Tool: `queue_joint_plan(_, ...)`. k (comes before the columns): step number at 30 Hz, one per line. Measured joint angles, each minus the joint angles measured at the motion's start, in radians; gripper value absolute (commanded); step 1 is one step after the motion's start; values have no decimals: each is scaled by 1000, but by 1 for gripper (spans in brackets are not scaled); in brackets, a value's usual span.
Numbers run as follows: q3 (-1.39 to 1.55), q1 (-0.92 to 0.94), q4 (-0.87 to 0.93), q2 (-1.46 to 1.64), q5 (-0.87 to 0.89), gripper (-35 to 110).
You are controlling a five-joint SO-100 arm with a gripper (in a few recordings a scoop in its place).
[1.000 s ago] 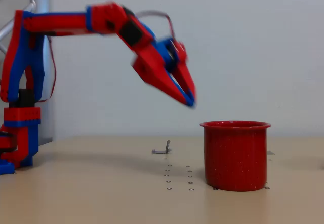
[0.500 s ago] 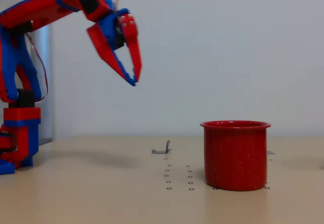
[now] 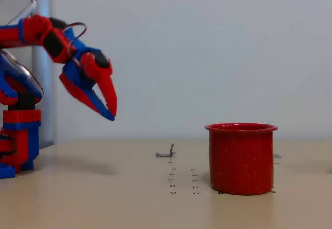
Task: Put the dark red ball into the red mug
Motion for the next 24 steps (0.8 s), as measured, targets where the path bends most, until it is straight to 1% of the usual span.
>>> queue_joint_plan(11,379,-5,0,360,66,-2)
queue_joint_plan(13,434,-29,8,419,77,-2)
queue_joint_plan(18,538,-57,156,566,89,-2)
queue_joint_plan(24,626,-55,275,704,89,-2)
